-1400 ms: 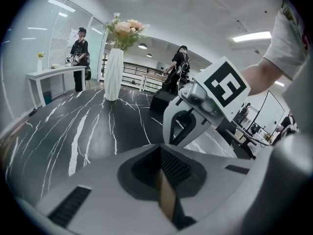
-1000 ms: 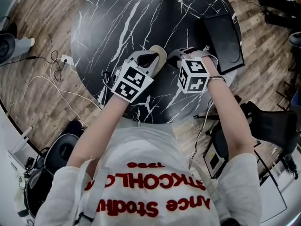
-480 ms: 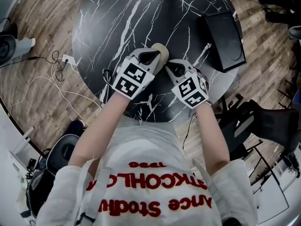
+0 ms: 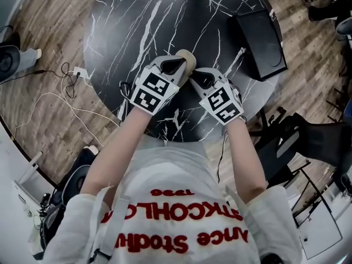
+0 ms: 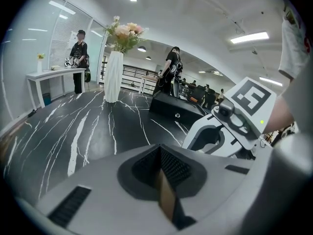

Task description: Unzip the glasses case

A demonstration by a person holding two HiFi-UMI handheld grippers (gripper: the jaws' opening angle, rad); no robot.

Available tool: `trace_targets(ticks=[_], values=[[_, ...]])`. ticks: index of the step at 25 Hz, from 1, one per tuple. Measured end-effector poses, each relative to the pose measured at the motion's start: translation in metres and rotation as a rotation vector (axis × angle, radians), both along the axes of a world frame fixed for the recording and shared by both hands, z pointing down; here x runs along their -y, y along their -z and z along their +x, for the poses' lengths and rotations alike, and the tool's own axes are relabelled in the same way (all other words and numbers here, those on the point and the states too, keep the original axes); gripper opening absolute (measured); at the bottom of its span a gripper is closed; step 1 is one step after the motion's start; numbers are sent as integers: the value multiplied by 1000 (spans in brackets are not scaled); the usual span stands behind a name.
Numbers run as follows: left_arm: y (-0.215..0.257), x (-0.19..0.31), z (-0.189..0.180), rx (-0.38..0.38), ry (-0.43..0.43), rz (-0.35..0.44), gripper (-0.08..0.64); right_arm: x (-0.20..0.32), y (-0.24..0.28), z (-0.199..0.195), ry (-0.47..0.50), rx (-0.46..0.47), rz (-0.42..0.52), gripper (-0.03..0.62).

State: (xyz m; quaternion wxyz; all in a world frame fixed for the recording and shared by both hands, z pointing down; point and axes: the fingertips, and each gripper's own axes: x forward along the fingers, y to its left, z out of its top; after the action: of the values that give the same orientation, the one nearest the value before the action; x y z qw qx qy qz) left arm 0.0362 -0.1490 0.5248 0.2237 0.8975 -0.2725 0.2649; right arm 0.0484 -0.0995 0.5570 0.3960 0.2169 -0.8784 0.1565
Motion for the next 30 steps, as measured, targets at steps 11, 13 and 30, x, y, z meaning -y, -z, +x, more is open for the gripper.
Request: trace_targets(ticks=[11,13,30], values=[[2,0,0,-4,-3,4,6,1,-1,-1,50,-40,-21,42],[1,1,0,-7,-1,2,6,1,-1,0,45,-47,-23,32],[0,0,0,-4,1,-14,6,-32,0,-25,65,-24,-55,17]])
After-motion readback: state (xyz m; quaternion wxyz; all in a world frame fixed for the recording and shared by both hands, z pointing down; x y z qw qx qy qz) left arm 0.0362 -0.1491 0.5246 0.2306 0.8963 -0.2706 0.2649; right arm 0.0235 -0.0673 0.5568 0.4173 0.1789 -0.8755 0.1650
